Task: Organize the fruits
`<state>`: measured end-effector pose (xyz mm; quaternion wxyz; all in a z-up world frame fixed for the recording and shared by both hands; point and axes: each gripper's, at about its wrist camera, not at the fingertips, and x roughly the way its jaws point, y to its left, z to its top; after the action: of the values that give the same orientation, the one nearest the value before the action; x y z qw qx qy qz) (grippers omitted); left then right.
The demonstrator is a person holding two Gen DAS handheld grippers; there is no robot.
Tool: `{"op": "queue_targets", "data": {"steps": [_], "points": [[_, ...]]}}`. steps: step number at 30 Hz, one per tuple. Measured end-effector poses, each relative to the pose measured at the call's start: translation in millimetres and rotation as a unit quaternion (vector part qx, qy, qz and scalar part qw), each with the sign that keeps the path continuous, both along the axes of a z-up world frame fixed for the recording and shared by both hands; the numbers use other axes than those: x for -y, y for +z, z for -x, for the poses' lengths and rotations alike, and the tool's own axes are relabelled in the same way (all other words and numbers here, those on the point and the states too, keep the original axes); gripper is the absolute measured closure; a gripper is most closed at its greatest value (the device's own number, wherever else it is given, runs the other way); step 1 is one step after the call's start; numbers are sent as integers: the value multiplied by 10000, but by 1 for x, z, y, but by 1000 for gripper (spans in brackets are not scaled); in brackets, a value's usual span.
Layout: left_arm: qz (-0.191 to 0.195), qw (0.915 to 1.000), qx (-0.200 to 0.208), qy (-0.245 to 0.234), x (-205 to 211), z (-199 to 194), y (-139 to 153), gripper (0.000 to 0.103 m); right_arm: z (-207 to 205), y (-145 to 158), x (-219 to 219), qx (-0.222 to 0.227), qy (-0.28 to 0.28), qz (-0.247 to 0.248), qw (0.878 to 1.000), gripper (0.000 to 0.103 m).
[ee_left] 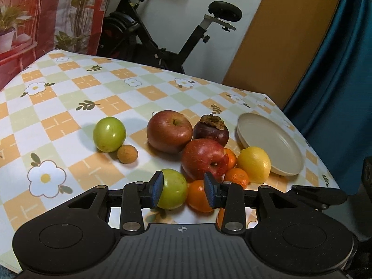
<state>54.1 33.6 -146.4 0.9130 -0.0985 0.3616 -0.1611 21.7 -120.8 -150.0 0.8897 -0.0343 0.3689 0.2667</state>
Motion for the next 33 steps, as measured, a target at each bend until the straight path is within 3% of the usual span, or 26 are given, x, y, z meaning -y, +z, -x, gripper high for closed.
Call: {"op": "queue_targets", "data": {"steps": [8, 20, 25, 33], "points": [[83, 9999, 137, 33, 1, 5, 1, 60, 3, -8, 10, 174, -31, -75, 9998, 29], [-463, 9969, 26, -632, 36, 10, 3, 59, 5, -18, 9, 237, 9, 50, 9997, 29], [-266, 9936, -192, -1079, 43, 11, -3, 59, 6, -21, 11, 202, 91, -51, 9997, 30], [-173, 9902, -622, -1237, 53, 3, -20, 59, 14, -24, 1, 510, 405, 180, 9977, 48]]}}
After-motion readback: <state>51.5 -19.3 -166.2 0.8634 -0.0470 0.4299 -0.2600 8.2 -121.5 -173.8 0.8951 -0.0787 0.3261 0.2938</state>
